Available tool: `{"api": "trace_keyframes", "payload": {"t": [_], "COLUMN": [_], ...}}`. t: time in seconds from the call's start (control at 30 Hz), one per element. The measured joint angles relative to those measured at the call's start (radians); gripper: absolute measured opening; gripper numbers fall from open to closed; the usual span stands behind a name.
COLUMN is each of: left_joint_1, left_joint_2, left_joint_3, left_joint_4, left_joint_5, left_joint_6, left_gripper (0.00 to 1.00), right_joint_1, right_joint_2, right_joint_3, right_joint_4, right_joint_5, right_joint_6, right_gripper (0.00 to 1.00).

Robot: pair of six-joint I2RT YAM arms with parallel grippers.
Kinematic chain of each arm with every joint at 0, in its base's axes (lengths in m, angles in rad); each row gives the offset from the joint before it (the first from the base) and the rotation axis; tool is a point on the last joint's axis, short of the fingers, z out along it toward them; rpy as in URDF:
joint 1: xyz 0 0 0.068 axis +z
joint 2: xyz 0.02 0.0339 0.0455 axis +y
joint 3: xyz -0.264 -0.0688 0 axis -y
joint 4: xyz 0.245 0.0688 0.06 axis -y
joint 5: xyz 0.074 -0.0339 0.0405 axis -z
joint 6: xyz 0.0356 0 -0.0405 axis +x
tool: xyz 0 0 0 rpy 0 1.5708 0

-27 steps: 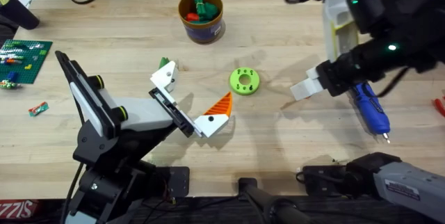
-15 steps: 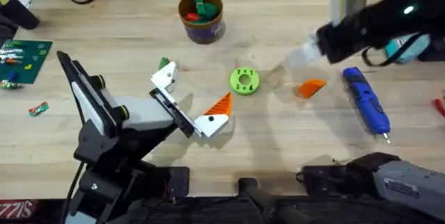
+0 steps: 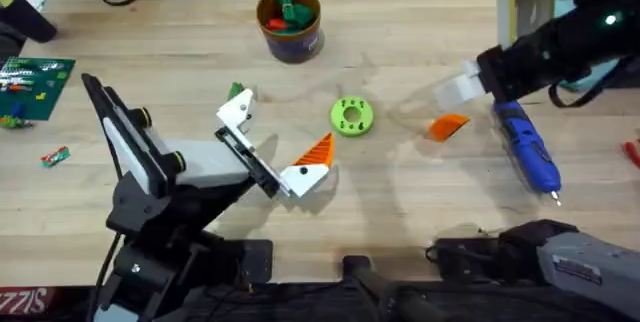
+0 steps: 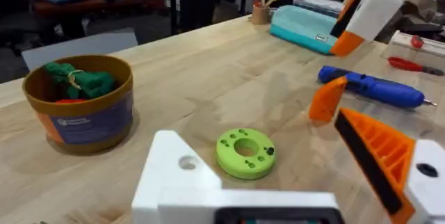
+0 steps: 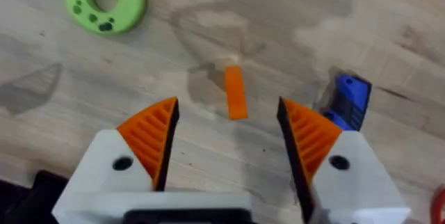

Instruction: Pick up the gripper from the table and insert it into the empty holder that is missing its gripper. Then pick up a screw, insert it into the mounting hole, and use the screwdriver to tighten it. Finally, clean up the table by picking up the vegetable and placing it into the bucket.

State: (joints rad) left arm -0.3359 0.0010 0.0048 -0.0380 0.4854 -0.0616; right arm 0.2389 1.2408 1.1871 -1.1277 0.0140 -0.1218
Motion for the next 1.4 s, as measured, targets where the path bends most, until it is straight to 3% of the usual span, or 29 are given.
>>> {"api": "trace_keyframes", "payload": {"t": [0.33,0.7,0.87,1.0,1.07,1.1,1.4], "left_joint_1": [0.000,0.000,0.000,0.000,0.000,0.000,0.000], "left_joint_2": [0.000,0.000,0.000,0.000,0.000,0.000,0.000], "left_joint_3": [0.000,0.000,0.000,0.000,0.000,0.000,0.000], "left_joint_4": [0.000,0.000,0.000,0.000,0.000,0.000,0.000], "left_joint_5": [0.000,0.000,0.000,0.000,0.000,0.000,0.000], "left_joint_6": [0.000,0.000,0.000,0.000,0.000,0.000,0.000], "left_gripper": [0.990,0.990,0.990,0.990,0.990,0.990,0.990], "right_joint_1": [-0.028,-0.028,-0.028,-0.028,-0.028,-0.028,-0.028], "right_joint_2": [0.000,0.068,0.084,0.084,0.084,0.083,0.084], "right_joint_3": [-0.250,-0.267,-0.268,-0.268,-0.268,-0.268,-0.206], "right_joint_4": [0.126,0.194,0.199,0.201,0.201,0.204,0.185], "right_joint_5": [0.016,0.016,0.016,0.017,0.019,0.019,0.030], "right_joint_6": [0.010,0.010,0.013,0.011,0.014,0.017,0.017], "right_gripper": [0.863,0.846,0.609,0.323,0.085,0.029,0.008]}}
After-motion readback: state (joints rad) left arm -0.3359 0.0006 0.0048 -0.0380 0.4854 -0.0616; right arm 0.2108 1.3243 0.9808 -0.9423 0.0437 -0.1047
